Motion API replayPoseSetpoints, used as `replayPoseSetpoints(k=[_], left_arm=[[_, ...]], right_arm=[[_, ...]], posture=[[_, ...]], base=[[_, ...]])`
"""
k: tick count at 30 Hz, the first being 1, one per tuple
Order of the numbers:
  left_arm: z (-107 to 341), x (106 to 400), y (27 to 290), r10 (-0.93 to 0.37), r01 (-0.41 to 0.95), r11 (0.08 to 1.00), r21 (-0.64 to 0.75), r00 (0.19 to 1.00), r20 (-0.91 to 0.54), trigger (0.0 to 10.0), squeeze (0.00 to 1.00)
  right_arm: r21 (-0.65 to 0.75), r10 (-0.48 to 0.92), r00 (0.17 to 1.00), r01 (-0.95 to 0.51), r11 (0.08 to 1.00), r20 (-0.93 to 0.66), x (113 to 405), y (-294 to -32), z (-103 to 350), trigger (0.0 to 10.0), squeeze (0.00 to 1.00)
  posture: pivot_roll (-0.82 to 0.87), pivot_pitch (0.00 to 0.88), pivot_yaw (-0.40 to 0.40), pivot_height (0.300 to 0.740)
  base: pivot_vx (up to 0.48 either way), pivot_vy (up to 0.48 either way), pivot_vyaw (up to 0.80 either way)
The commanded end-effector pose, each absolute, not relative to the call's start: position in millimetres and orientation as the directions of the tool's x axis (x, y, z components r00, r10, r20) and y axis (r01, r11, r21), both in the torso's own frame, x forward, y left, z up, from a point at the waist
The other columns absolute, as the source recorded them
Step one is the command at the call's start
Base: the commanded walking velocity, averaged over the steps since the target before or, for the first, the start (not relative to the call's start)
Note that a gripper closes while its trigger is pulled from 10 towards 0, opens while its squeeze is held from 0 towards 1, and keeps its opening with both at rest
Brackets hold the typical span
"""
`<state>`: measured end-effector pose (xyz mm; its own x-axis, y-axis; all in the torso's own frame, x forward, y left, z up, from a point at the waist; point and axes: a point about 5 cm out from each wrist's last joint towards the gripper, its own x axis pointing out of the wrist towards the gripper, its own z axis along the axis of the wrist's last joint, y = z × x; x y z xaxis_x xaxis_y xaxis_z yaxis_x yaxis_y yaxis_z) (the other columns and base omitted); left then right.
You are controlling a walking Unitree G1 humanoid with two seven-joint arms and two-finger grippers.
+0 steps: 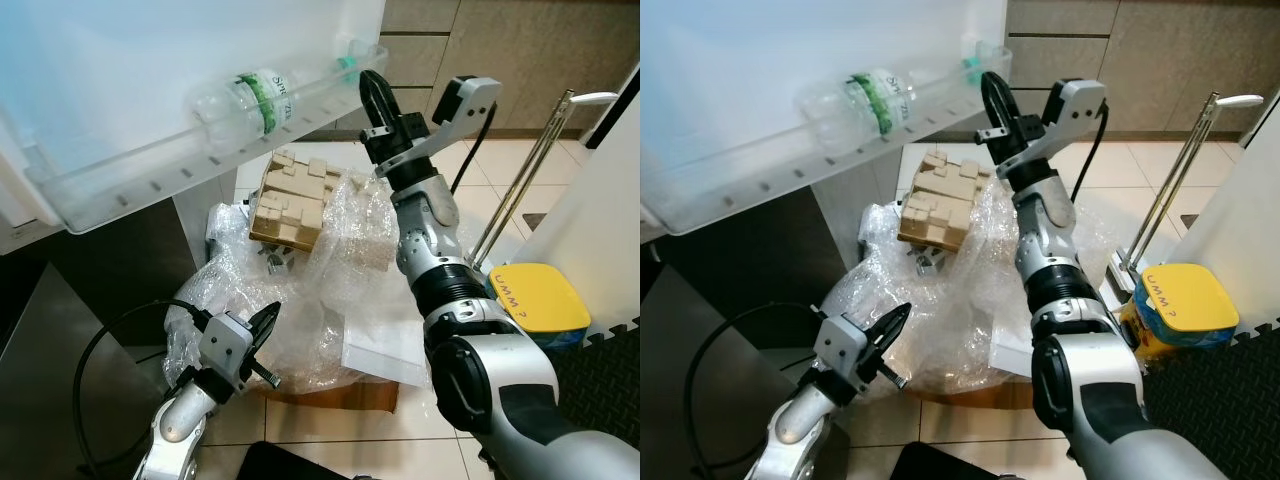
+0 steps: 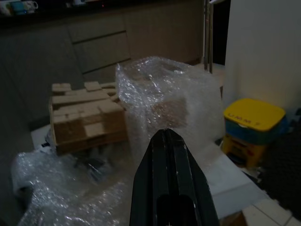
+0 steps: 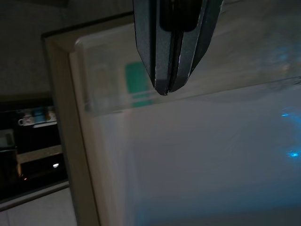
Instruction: Restocking fridge
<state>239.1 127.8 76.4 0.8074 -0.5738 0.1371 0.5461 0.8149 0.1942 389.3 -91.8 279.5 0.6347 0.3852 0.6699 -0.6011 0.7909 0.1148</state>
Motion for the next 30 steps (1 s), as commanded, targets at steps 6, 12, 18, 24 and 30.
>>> replayPoseSetpoints(k=[6,12,18,24,30], left_arm=[[55,220,135,-0.639,0.630,0.734,0.253,0.767,-0.056,10.0,0.00],[45,228,168,-0.403,0.412,0.840,0.354,0.909,-0.103,10.0,0.00],[44,227,183,-0.295,0.312,0.889,0.334,0.950,-0.104,10.0,0.00],[34,214,182,-0.330,0.363,0.881,0.304,0.931,-0.156,10.0,0.00],[11,199,178,-0.348,0.414,0.856,0.309,0.904,-0.247,10.0,0.00]], right_arm=[[0.118,0.410,0.621,-0.632,0.766,0.668,389,-85,277,10.0,0.00],[0.122,0.411,0.621,-0.636,0.762,0.668,389,-86,275,10.0,0.00],[0.119,0.413,0.616,-0.640,0.759,0.671,388,-86,275,10.0,0.00],[0.120,0.408,0.606,-0.645,0.755,0.683,388,-86,278,10.0,0.00],[0.116,0.406,0.570,-0.669,0.735,0.715,386,-81,289,10.0,0.00]], posture=[[-0.05,0.133,-0.024,0.740],[-0.05,0.133,-0.024,0.740],[-0.05,0.134,-0.026,0.740],[-0.05,0.134,-0.025,0.740],[-0.05,0.132,-0.024,0.740]], base=[[0.000,0.000,0.00],[0.000,0.000,0.00],[0.000,0.000,0.00],[0.000,0.000,0.00],[0.000,0.000,0.00]])
